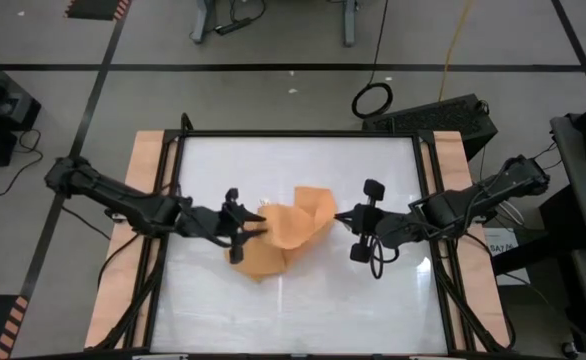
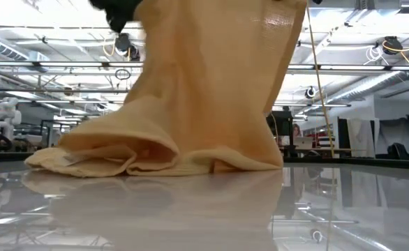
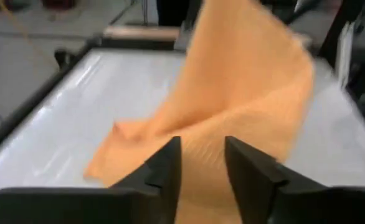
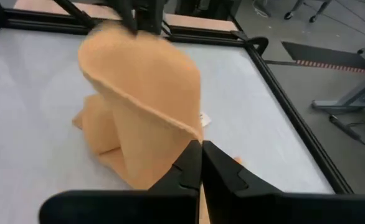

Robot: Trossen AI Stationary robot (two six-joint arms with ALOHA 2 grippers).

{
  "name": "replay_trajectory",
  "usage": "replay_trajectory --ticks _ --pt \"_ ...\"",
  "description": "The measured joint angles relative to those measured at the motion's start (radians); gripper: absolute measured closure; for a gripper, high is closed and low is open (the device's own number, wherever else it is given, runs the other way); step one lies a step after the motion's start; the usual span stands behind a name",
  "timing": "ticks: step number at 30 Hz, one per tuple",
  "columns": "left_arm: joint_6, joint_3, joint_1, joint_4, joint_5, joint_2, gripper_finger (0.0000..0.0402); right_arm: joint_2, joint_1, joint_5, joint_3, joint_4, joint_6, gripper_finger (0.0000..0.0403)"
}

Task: Roll towel
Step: Roll the yellow towel

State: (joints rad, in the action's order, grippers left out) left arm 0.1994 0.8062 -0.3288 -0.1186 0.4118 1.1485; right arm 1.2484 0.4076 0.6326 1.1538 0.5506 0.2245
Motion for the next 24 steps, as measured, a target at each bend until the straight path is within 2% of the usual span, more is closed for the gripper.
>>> replay_trajectory --ticks 4,8,13,15,20,24 --pt "0.064 -0.036 -0.047 -0.008 0.015 0.046 0.0219 -0.003 -0.001 0.093 0.000 0.001 -0.012 0.0403" --pt "0.118 -0.062 -0.106 -0.008 0.047 0.102 0.0208 -0.017 -0.014 0.137 0.000 0.000 -0.057 0.0403" --pt "0.251 -0.075 -0.166 -0.097 0.244 0.151 0.0208 -0.050 -0.035 0.164 0.000 0.016 -0.101 0.0403" --pt "0.289 -0.075 -0.179 -0.159 0.286 0.169 0.0207 -0.074 -0.040 0.186 0.000 0.015 -0.117 0.0403" --pt "0.302 -0.075 -0.158 -0.282 0.306 0.227 0.0207 -0.142 -0.048 0.180 0.000 0.020 -0.143 0.0403" --pt "0.197 -0.075 -0.088 -0.263 0.260 0.258 0.0207 -0.187 -0.039 0.176 0.000 0.046 -0.154 0.0403"
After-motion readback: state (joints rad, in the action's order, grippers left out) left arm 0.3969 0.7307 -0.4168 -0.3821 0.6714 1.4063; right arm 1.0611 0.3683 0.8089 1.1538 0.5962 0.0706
